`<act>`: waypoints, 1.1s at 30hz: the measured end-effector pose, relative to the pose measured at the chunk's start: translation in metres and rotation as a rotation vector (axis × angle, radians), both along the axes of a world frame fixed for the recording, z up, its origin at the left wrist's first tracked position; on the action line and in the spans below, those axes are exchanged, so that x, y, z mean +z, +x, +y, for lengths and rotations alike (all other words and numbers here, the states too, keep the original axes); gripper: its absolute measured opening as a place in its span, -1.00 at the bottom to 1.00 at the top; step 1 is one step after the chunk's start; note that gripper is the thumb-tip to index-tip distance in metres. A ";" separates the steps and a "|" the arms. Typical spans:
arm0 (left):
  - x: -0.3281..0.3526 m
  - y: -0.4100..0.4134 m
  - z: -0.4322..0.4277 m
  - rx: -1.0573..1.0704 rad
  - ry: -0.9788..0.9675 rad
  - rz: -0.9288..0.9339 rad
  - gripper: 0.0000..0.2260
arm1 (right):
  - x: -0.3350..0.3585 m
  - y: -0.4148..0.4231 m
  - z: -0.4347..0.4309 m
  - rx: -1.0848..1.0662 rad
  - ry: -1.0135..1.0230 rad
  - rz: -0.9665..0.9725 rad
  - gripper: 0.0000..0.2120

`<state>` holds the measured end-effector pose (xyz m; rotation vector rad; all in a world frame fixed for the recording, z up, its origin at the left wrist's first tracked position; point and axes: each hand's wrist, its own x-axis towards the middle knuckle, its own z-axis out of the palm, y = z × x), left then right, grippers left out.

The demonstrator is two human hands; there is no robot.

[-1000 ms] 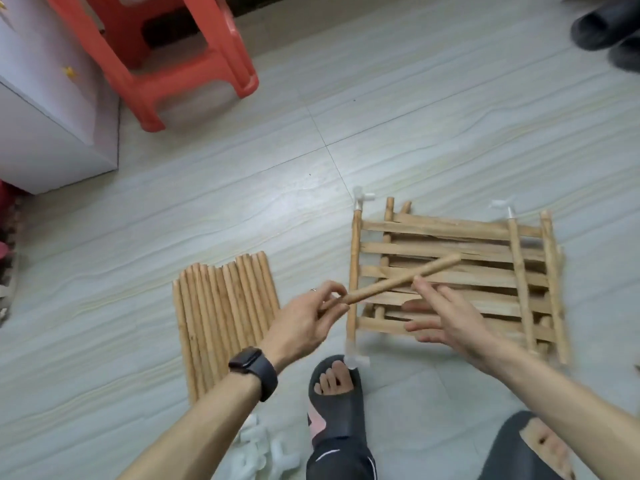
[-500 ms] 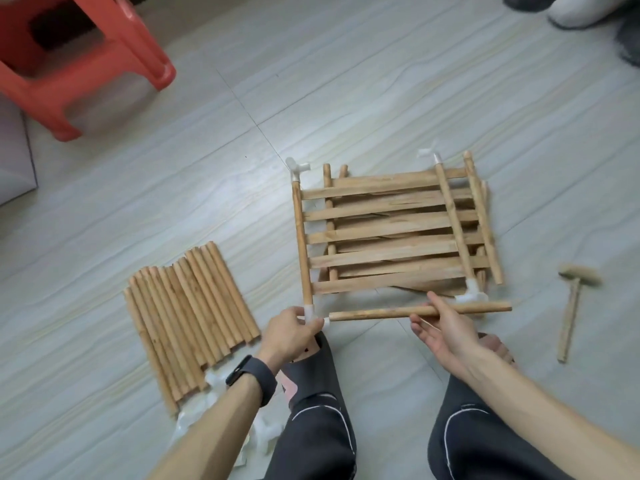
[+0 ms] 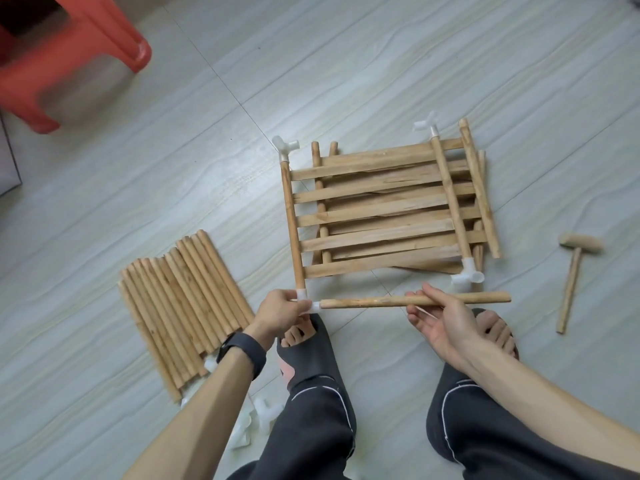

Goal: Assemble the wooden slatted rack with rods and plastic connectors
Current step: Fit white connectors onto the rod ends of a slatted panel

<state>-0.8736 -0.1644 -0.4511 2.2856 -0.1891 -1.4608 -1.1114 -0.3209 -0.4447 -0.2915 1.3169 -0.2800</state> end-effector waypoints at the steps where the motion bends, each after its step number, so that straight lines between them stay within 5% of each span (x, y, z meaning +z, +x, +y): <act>1: 0.001 0.000 -0.002 0.013 0.011 -0.002 -0.86 | 0.001 -0.001 0.000 0.006 -0.005 -0.011 -0.79; 5: 0.008 -0.003 -0.008 0.121 -0.007 0.061 -0.84 | 0.003 -0.005 0.005 0.050 -0.001 -0.061 -0.83; 18: 0.021 -0.018 -0.019 -0.362 0.109 -0.289 -0.87 | -0.024 0.019 0.000 0.130 0.076 -0.068 -0.77; 23: 0.033 -0.020 -0.039 -0.606 0.154 -0.405 -0.55 | -0.014 0.005 -0.003 0.270 0.156 -0.058 -0.64; 27: 0.066 -0.037 -0.085 -1.091 0.000 -0.569 -0.42 | 0.016 -0.024 -0.020 0.558 -0.023 0.051 -0.67; 30: 0.074 -0.065 -0.129 -1.331 -0.123 -0.544 -0.54 | 0.023 -0.056 -0.047 0.354 -0.283 0.247 -0.75; 33: 0.053 -0.111 -0.161 -1.353 -0.127 -0.440 -0.54 | 0.012 -0.083 -0.074 0.177 -0.368 0.415 -0.77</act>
